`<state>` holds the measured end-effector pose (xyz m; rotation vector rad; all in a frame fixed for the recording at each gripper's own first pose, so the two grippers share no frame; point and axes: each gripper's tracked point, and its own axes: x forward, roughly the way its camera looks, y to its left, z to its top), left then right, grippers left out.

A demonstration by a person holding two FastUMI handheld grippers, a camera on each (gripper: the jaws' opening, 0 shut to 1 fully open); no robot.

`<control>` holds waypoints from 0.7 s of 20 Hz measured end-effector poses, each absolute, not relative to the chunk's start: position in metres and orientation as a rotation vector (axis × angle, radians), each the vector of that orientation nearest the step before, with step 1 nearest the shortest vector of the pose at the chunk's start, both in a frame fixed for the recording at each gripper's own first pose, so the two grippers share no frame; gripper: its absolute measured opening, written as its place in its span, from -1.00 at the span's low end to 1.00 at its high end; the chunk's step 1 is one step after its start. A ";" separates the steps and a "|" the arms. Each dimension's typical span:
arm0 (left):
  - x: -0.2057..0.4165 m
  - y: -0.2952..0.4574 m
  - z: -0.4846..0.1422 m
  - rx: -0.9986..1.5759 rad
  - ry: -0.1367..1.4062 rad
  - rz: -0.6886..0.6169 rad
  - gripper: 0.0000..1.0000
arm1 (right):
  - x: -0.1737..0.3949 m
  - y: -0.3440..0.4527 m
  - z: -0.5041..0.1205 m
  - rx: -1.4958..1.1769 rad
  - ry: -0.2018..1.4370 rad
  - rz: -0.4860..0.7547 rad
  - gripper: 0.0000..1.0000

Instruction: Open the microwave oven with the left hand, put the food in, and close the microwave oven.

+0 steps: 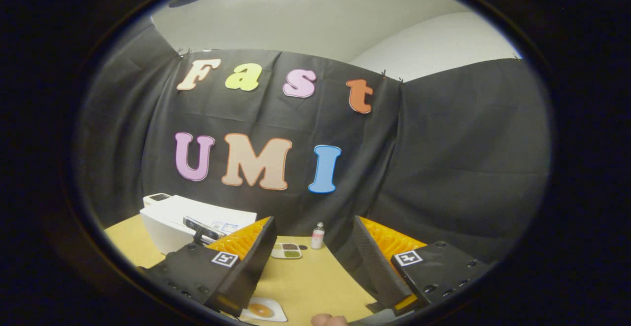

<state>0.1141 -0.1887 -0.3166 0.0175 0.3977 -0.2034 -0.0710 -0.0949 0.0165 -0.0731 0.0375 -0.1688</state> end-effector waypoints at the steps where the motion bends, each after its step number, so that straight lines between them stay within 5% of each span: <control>1: 0.115 -0.189 -0.317 0.008 0.400 -0.211 -0.58 | -0.071 -0.095 0.016 -0.073 0.035 -0.171 0.93; 5: 0.110 -0.191 -0.318 -0.002 0.408 -0.246 -0.87 | -0.071 -0.093 0.014 -0.052 0.037 -0.169 0.93; 14: 0.079 -0.187 -0.321 -0.046 0.513 -0.311 -0.91 | -0.069 -0.075 0.019 -0.045 0.020 -0.116 0.93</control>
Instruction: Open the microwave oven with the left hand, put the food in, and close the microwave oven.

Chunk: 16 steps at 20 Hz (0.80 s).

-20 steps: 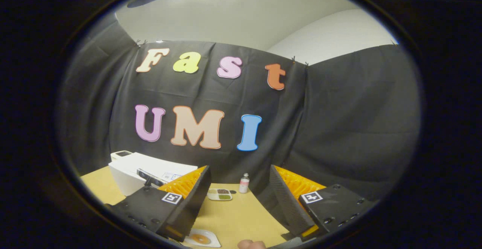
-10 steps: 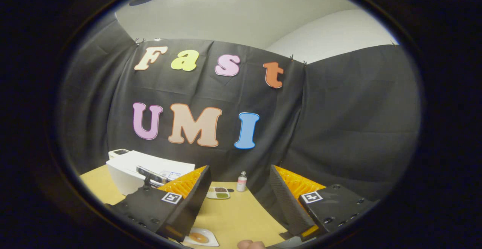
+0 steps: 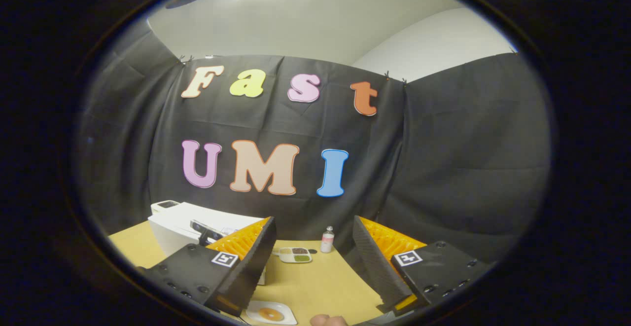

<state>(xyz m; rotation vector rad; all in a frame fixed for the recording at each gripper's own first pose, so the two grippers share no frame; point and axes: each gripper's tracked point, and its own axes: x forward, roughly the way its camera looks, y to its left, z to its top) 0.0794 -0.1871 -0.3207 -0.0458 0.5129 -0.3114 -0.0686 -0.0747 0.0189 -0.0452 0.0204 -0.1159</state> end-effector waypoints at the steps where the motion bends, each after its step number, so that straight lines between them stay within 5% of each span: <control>1: 0.066 -0.185 -0.310 -0.041 0.462 -0.335 -0.90 | -0.069 -0.079 0.021 -0.051 0.007 -0.124 0.93; 10: -0.052 -0.122 -0.302 -0.008 0.534 -0.481 -0.91 | -0.044 -0.040 0.005 -0.021 0.029 -0.024 0.94; 16: -0.110 -0.043 -0.302 0.020 0.616 -0.368 -0.92 | -0.029 0.016 -0.002 0.010 0.043 0.108 0.94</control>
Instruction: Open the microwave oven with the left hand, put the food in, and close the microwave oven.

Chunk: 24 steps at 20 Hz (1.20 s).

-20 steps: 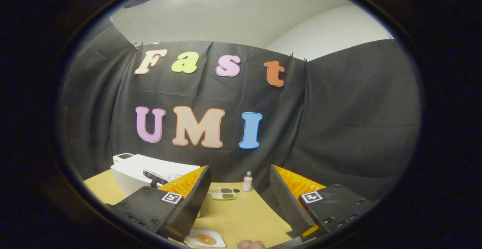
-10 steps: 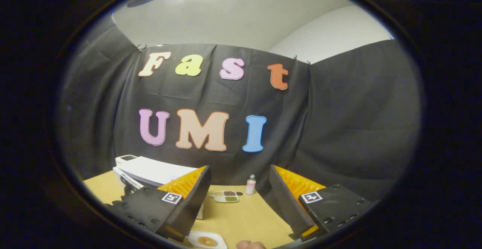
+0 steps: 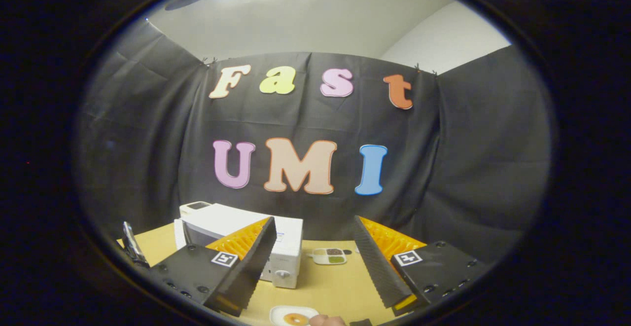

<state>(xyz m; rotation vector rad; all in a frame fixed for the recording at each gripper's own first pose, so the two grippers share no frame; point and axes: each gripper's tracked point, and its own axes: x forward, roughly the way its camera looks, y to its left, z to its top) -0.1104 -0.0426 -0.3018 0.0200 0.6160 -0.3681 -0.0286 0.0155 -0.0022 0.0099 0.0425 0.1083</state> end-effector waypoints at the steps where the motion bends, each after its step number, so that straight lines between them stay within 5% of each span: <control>1: -0.118 -0.027 -0.302 0.016 0.625 -0.335 -0.92 | -0.027 0.024 -0.003 0.013 0.042 0.131 0.94; 9: -0.156 0.110 -0.307 0.047 0.662 -0.123 -0.92 | -0.019 0.089 -0.021 0.030 0.081 0.267 0.94; 20: -0.155 0.159 -0.308 -0.039 0.612 -0.181 -0.80 | -0.034 0.103 -0.041 -0.005 0.043 0.228 0.94; 24: -0.157 0.168 -0.310 -0.055 0.627 -0.146 0.51 | -0.036 0.098 -0.084 -0.007 0.036 0.231 0.94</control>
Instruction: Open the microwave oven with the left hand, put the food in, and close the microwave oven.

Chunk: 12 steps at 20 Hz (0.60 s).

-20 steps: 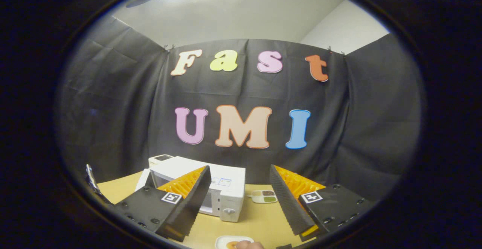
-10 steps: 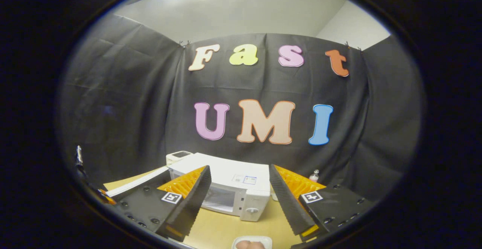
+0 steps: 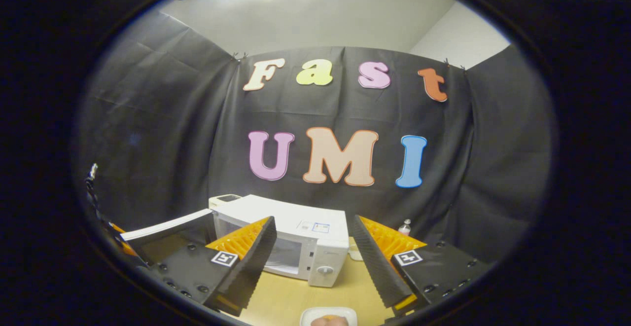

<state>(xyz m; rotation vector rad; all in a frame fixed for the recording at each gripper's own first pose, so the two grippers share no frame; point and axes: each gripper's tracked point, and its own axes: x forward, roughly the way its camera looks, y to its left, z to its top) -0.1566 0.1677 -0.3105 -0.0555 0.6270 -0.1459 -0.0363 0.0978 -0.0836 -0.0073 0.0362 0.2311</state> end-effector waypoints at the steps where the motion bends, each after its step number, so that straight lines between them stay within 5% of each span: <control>1: -0.155 0.167 -0.308 -0.049 0.624 -0.143 1.00 | -0.036 0.090 -0.105 -0.025 0.060 0.222 0.94; 12: -0.158 0.157 -0.302 -0.011 0.634 -0.144 0.99 | -0.063 0.042 -0.330 -0.044 0.478 0.179 0.97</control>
